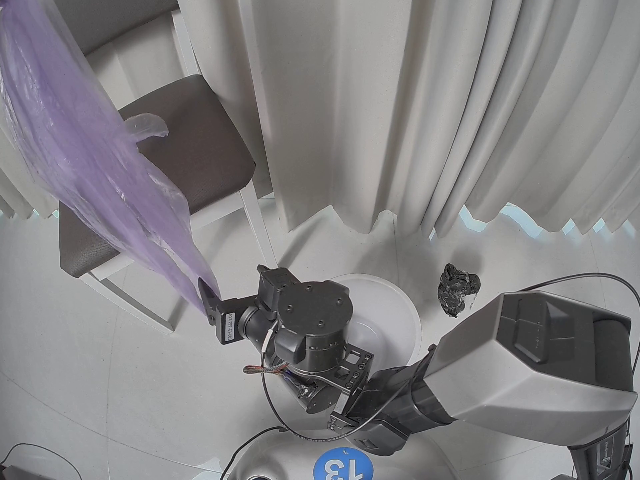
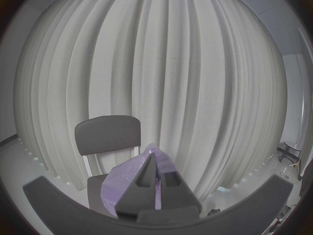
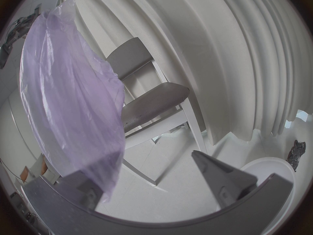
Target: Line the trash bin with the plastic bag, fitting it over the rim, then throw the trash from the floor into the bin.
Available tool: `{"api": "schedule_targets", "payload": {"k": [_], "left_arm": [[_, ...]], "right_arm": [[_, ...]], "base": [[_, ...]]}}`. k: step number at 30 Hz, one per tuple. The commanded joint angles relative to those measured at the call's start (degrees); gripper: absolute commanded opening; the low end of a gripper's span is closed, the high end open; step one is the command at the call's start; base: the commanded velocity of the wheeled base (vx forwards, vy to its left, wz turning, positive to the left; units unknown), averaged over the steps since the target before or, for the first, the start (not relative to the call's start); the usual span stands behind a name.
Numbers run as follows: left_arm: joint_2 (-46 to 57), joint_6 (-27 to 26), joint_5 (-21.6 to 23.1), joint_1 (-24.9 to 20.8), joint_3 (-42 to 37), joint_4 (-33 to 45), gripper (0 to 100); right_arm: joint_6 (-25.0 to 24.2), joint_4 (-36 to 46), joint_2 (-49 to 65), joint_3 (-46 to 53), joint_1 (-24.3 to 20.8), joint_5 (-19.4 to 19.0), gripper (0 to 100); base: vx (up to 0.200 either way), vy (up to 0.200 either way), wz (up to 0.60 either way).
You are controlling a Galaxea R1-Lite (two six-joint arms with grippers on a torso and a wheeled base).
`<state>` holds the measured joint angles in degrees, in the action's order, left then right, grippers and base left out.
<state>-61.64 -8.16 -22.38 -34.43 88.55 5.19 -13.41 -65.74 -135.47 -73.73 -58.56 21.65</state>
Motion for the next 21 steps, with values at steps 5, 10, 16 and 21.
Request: {"api": "schedule_targets", "payload": {"k": [5, 10, 16, 21], "left_arm": [[0.2, -0.02, -0.03, 1.29, -2.42, 0.08, 0], [0.55, -0.02, -0.03, 2.96, -5.32, 0.61, 0], [1.34, 0.07, -0.21, 5.77, -5.94, 11.86, 0], [1.69, 2.88, 0.23, 7.97, -6.02, 27.94, 0]], "right_arm": [[0.14, 0.0, 0.91, 1.04, -0.24, 0.06, 0], [0.31, 0.27, 7.94, 5.35, 0.73, 0.06, 0], [0.49, 1.06, 18.93, 17.92, 2.23, 0.06, 0], [0.84, 5.28, 28.95, 28.11, 4.6, 0.06, 0]], "base": [[0.0, 0.0, 0.0], [0.0, 0.0, 0.0], [0.0, 0.0, 0.0], [0.0, 0.0, 0.0]]}}
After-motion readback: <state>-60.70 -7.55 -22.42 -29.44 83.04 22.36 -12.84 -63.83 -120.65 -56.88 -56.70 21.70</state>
